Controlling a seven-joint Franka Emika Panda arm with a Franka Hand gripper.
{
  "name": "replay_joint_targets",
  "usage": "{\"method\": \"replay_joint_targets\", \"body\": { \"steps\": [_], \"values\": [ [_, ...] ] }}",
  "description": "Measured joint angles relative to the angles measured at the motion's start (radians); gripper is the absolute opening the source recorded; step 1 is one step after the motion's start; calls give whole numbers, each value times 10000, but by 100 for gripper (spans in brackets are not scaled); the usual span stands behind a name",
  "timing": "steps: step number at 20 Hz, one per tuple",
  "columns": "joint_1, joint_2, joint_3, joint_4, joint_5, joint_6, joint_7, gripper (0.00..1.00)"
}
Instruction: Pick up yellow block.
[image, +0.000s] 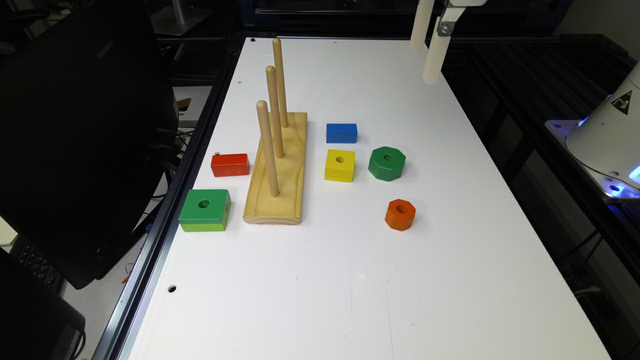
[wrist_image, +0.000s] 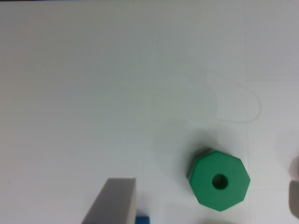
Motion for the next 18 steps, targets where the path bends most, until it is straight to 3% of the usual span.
{"method": "replay_joint_targets", "body": {
  "steps": [11,18],
  "values": [
    [5,301,17,298,0,158,18,100],
    [4,773,30,769,0,189,40,100]
  ]
}}
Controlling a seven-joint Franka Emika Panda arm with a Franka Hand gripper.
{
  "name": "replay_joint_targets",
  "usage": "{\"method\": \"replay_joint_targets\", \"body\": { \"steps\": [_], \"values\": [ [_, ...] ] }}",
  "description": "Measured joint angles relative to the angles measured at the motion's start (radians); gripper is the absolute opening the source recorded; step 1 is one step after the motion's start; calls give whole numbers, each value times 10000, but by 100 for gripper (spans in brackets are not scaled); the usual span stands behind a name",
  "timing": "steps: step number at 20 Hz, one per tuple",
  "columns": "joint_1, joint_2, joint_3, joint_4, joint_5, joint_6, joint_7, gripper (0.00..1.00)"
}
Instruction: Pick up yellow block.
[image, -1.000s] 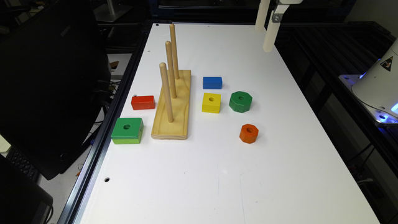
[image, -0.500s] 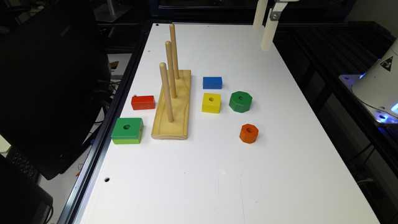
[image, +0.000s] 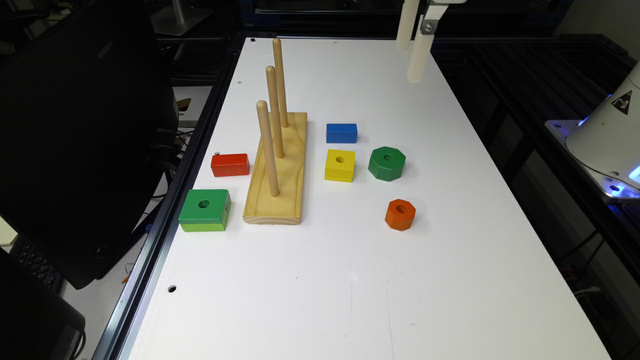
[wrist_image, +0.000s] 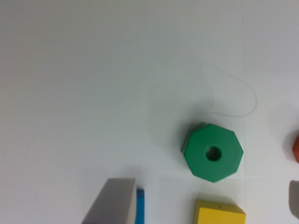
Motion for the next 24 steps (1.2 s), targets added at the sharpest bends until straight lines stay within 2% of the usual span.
{"method": "replay_joint_targets", "body": {
  "steps": [4,7,20,24],
  "values": [
    [0,318,25,285,-3,1,35,100],
    [-2,421,58,378,-4,1,76,100],
    [-2,443,107,449,-5,1,115,100],
    [-6,780,202,822,-9,3,197,100]
  ]
}}
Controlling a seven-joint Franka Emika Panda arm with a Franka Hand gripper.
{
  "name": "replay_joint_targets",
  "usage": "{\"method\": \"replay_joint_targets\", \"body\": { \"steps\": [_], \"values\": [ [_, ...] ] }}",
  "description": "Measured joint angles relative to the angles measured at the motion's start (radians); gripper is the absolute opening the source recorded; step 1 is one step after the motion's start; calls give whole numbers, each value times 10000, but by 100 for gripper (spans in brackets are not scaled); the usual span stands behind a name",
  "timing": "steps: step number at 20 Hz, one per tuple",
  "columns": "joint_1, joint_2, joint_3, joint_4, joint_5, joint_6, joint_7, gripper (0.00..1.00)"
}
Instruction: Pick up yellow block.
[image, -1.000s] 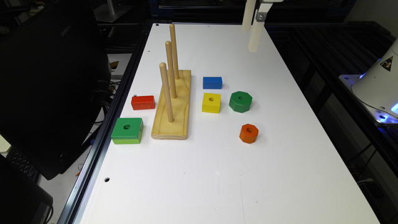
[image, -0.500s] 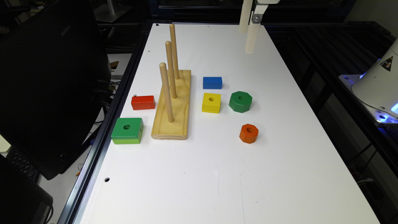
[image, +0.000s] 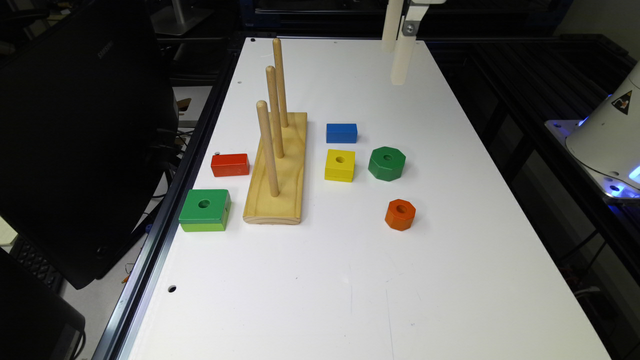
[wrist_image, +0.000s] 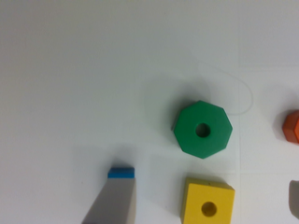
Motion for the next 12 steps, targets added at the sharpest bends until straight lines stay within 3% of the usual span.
{"method": "replay_joint_targets", "body": {
  "steps": [5,12],
  "values": [
    [-3,497,54,440,-33,0,94,100],
    [-2,584,93,490,-33,0,128,100]
  ]
}}
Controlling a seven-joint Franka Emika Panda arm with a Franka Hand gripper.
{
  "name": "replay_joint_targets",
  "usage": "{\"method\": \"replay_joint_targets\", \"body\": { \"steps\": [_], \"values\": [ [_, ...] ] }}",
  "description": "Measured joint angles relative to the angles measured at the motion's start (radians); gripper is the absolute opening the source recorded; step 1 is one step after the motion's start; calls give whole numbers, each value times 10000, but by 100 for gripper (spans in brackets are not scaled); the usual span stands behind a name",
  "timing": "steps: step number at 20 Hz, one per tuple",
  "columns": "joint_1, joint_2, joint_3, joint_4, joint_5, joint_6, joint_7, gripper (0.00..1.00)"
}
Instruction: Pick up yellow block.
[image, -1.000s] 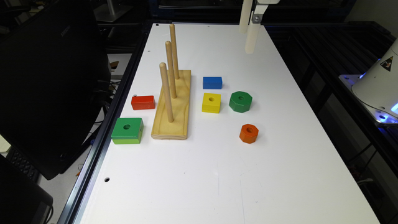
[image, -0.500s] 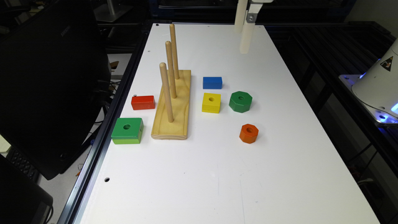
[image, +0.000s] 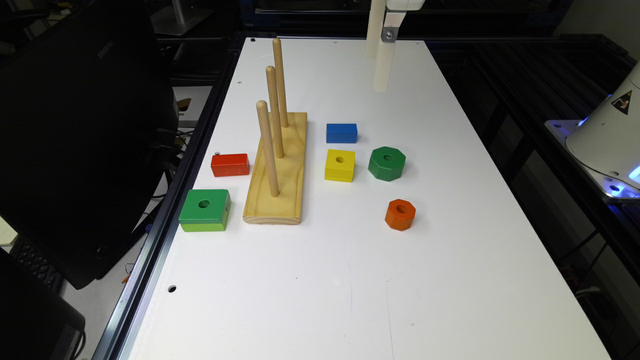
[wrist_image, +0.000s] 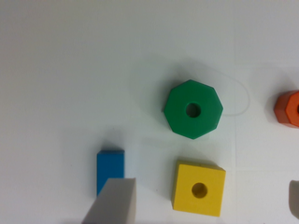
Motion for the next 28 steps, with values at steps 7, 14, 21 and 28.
{"method": "replay_joint_targets", "body": {
  "steps": [7,14,21,28],
  "values": [
    [-1,756,3,-14,-66,678,33,100],
    [9,744,65,34,-66,684,104,100],
    [6,768,162,127,-68,684,208,100],
    [-8,1626,165,133,-268,1427,335,100]
  ]
}}
